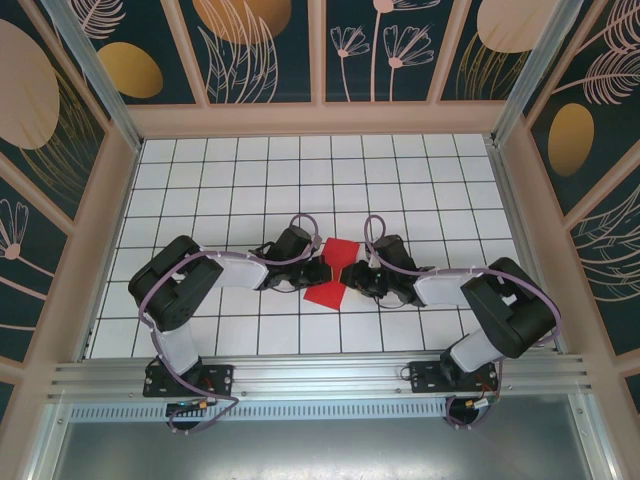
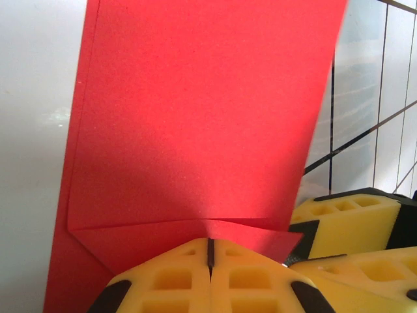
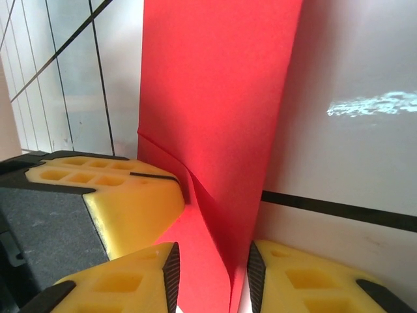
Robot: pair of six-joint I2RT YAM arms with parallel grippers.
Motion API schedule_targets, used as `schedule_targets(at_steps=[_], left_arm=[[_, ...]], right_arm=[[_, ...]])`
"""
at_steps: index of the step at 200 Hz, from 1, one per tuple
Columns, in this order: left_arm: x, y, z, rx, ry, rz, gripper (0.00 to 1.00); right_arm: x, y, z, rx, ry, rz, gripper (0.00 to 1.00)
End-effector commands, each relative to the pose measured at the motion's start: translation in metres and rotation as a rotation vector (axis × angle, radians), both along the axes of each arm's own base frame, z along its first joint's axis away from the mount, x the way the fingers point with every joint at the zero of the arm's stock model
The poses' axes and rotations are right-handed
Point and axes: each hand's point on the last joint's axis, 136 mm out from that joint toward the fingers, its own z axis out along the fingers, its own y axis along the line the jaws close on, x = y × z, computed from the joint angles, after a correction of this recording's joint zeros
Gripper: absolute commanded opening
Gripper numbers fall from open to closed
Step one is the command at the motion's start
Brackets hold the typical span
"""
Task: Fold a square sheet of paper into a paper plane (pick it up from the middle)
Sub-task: Turn over the paper at the center of the table.
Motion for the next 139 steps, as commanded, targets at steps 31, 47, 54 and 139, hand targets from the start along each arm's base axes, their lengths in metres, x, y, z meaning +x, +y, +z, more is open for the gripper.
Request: schedule_targets(at_steps=[31, 47, 54, 139], left_arm=[[-0.003, 0.001, 0.0, -0.008, -0.001, 0.013, 0.03], [-0.002, 0.001, 0.001, -0.011, -0.003, 0.017, 0.03], [-0.001, 0.001, 0.003, -0.015, -0.006, 0.017, 0.03], [0.015, 0.013, 0.049, -0.049, -0.14, 0.125, 0.13]], right_arm=[[-0.001, 0.005, 0.002, 0.05, -0.019, 0.019, 0.25], [-0.001, 0.006, 0.002, 0.05, -0.023, 0.032, 0.22], [-0.002, 0.007, 0.001, 0.05, -0.022, 0.039, 0.22], [0.01, 0.0, 0.025, -0.081, -0.083, 0.091, 0.0]])
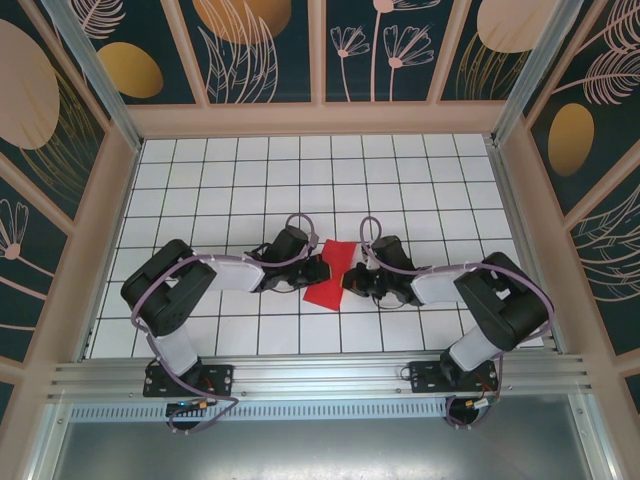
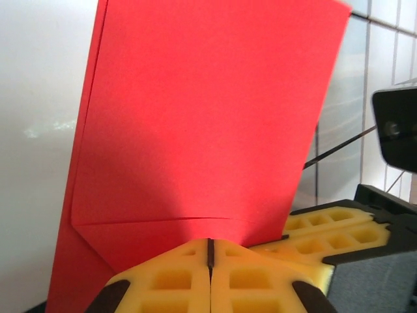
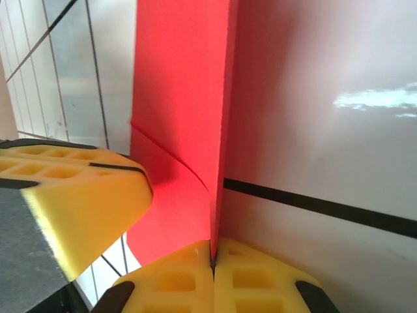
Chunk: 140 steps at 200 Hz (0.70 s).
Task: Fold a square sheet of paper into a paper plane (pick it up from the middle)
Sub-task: Turn over the paper at the center of the table.
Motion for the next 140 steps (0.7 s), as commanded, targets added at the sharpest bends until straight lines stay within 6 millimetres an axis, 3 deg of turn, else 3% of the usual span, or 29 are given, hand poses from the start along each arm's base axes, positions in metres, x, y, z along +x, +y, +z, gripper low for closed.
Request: schedule_targets(at_steps=[1, 32, 60, 81, 96, 110, 140], left_arm=[[0.011, 0.008, 0.033, -0.03, -0.101, 0.082, 0.13], [0.022, 0.038, 0.062, -0.007, -0.23, 0.213, 0.25], [0.027, 0.073, 0.074, 0.09, -0.324, 0.317, 0.27], [0.028, 0.098, 0.082, 0.128, -0.375, 0.41, 0.27], [0.027, 0.119, 0.088, 0.138, -0.406, 0.492, 0.28], [0.025, 0.137, 0.093, 0.145, -0.433, 0.566, 0.27], [0.017, 0.169, 0.102, 0.156, -0.474, 0.678, 0.26]], right_arm=[[0.012, -0.005, 0.03, -0.081, -0.085, 0.032, 0.0], [0.025, -0.058, 0.054, -0.449, -0.12, -0.049, 0.0], [0.031, -0.119, 0.095, -0.948, -0.174, -0.104, 0.0], [0.029, -0.149, 0.116, -1.225, -0.148, -0.119, 0.0], [0.03, -0.145, 0.12, -1.323, -0.149, -0.091, 0.0], [0.031, -0.129, 0.112, -1.37, -0.148, -0.037, 0.0], [0.032, -0.071, 0.067, -1.354, -0.108, 0.107, 0.0]])
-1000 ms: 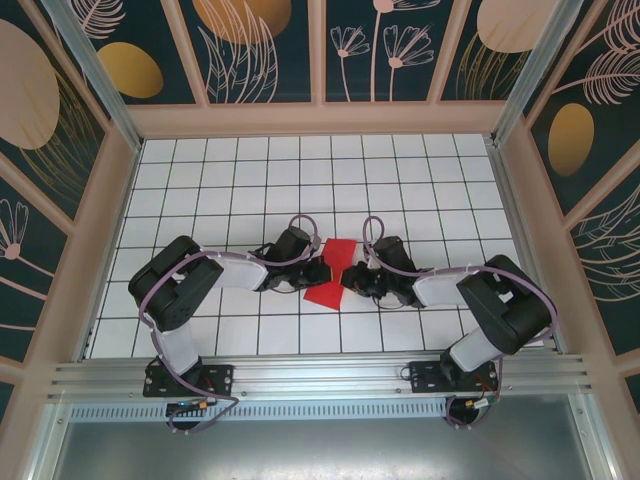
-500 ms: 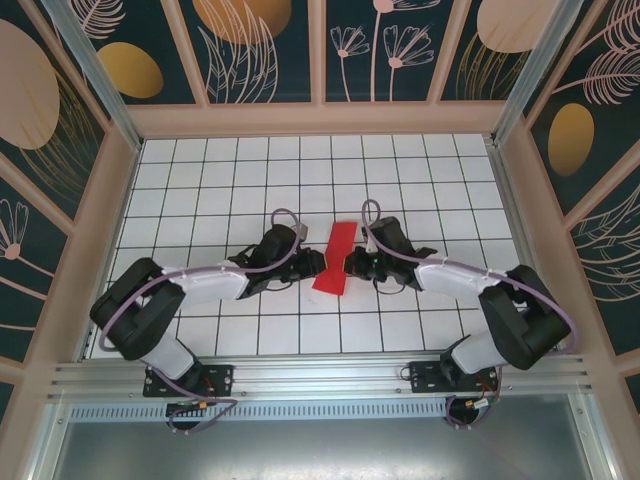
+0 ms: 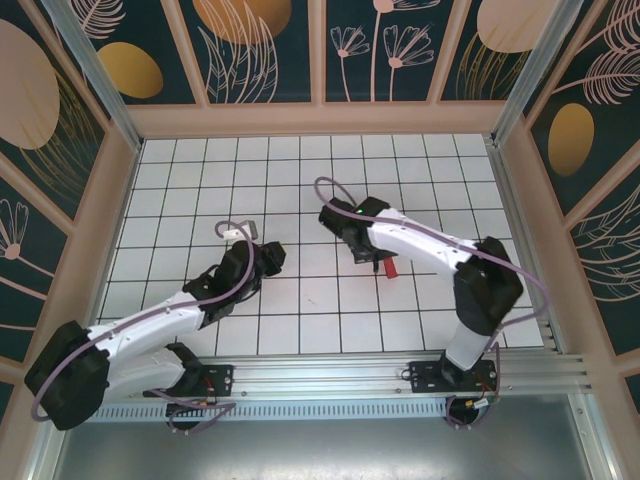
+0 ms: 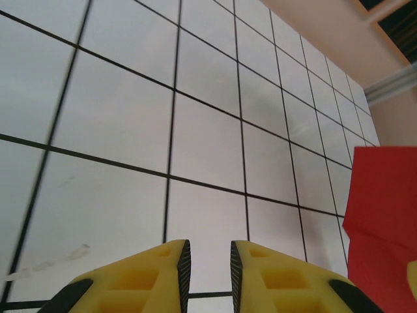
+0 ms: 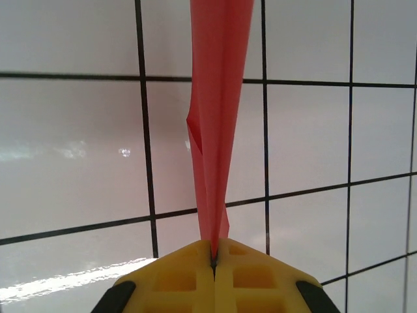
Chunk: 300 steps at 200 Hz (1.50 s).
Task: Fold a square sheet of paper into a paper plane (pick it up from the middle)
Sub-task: Turn over the paper at the center of the table, then rotate the paper at the center of the table.
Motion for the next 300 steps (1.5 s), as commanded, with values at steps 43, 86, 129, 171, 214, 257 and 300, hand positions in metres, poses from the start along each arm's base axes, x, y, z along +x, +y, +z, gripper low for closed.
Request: schedule_targets(at_steps=[43, 86, 129, 171, 214, 257, 300], left_arm=[[-0.009, 0.054, 0.008, 0.065, -0.053, 0.186, 0.25], [-0.011, 0.027, 0.015, 0.043, -0.065, 0.042, 0.3], [-0.012, -0.049, 0.007, -0.055, -0.01, -0.276, 0.26], [-0.011, -0.105, -0.027, -0.163, 0.166, -0.435, 0.21], [-0.001, -0.119, -0.049, -0.141, 0.256, -0.432, 0.22], [-0.001, -0.123, -0.059, -0.117, 0.296, -0.446, 0.22], [-0.001, -0.122, -0.072, -0.082, 0.341, -0.436, 0.21]], right_arm=[[-0.018, 0.109, -0.081, 0.086, 0.236, 0.143, 0.08], [-0.012, 0.155, -0.038, 0.497, 0.159, 0.194, 0.5], [0.001, 0.087, -0.01, 0.864, 0.047, 0.111, 0.47], [-0.013, 0.066, -0.031, 1.067, 0.107, 0.118, 0.19], [-0.033, 0.073, -0.064, 1.141, 0.192, 0.1, 0.11], [-0.045, 0.086, -0.092, 1.12, 0.229, 0.019, 0.09], [-0.048, 0.108, -0.104, 1.141, 0.167, -0.167, 0.1]])
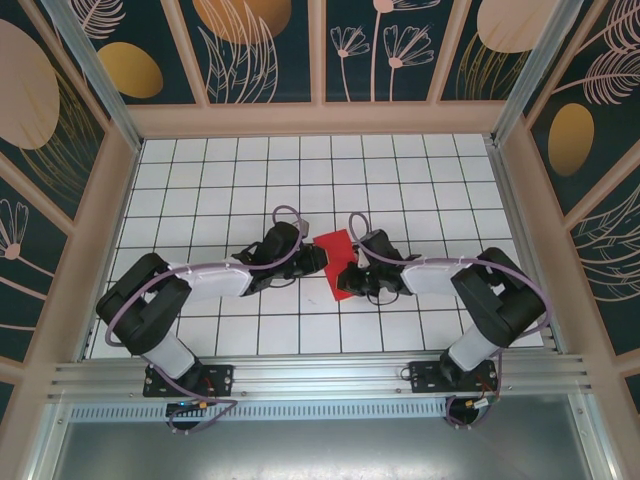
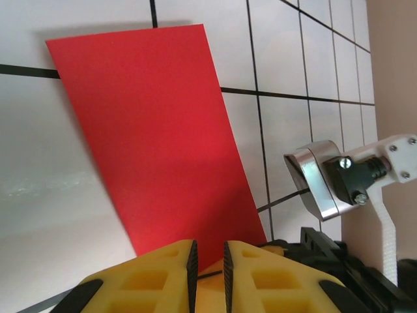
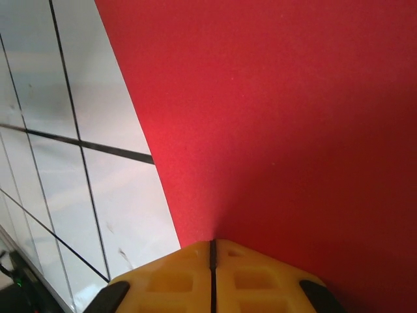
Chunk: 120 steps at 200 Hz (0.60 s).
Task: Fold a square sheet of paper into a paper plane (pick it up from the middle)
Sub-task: Rotate the paper at the center of the table.
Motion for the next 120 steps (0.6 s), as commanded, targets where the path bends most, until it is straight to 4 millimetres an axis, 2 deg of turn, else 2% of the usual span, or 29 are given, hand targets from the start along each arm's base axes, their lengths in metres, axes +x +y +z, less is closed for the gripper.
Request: schedule_targets(at_steps=[1, 20, 34, 52, 69, 79, 105, 120], left_arm=[[-0.003, -0.001, -0.007, 0.022, 0.037, -0.011, 0.21], [-0.002, 0.002, -0.011, 0.046, 0.044, 0.0, 0.2], [-0.001, 0.005, -0.013, 0.066, 0.043, 0.009, 0.19], [-0.001, 0.005, -0.013, 0.074, 0.044, 0.008, 0.18], [-0.001, 0.005, -0.014, 0.078, 0.046, 0.002, 0.16], [-0.002, 0.003, -0.015, 0.076, 0.046, -0.007, 0.15], [-0.003, 0.003, -0.022, 0.093, 0.058, -0.025, 0.11], [-0.004, 0.005, -0.028, 0.115, 0.066, -0.028, 0.1]], right_arm=[[0.002, 0.01, -0.01, 0.007, 0.031, -0.155, 0.1], [0.004, 0.025, 0.0, 0.038, 0.011, -0.224, 0.11], [0.01, 0.033, 0.019, 0.079, -0.038, -0.23, 0.12], [0.017, 0.029, 0.047, 0.084, -0.129, -0.215, 0.17], [0.023, 0.011, 0.063, 0.006, -0.198, -0.202, 0.24], [0.025, -0.001, 0.065, -0.026, -0.216, -0.179, 0.27], [0.027, -0.031, 0.052, -0.048, -0.173, -0.126, 0.29], [0.029, -0.038, 0.046, -0.05, -0.162, -0.097, 0.3]])
